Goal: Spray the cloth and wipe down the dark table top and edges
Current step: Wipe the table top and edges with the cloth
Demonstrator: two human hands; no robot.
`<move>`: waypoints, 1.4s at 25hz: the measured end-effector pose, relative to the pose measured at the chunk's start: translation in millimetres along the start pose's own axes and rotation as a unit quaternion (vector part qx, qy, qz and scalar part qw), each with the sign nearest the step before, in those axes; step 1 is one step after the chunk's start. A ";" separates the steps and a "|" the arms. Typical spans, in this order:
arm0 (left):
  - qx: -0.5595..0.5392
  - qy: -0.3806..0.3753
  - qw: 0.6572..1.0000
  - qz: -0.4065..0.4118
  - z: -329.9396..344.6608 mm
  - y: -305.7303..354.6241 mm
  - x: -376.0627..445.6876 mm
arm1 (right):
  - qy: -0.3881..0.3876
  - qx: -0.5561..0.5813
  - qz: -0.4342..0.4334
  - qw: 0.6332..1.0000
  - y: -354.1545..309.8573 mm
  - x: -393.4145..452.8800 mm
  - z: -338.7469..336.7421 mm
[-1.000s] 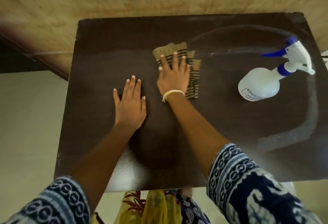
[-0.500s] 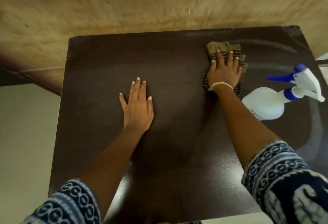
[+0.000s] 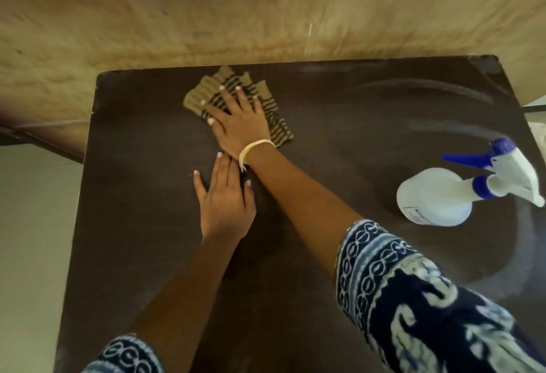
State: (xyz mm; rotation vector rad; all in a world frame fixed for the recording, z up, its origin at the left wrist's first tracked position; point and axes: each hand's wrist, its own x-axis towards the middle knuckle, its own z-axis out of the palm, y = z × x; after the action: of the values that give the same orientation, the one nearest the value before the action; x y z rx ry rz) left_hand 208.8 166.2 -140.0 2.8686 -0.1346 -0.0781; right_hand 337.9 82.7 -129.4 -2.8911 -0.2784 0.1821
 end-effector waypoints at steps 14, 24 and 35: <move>-0.010 0.009 1.000 -0.014 -2.9 5.3 3.7 | 0.086 0.068 0.503 0.858 203.8 -12.6 -56.8; -0.020 0.031 0.999 -0.018 -0.1 4.4 3.9 | -0.041 -0.021 -0.129 0.991 15.2 19.3 -1.6; 0.002 -0.010 1.000 0.002 -4.6 4.4 3.9 | 0.099 0.045 0.445 0.889 179.4 -81.8 -31.4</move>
State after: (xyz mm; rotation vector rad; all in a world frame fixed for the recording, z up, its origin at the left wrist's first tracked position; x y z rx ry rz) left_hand 212.6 162.8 -134.5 2.8721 -0.1438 -0.1054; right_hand 293.8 -112.0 -133.8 -2.6755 1.0735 0.0399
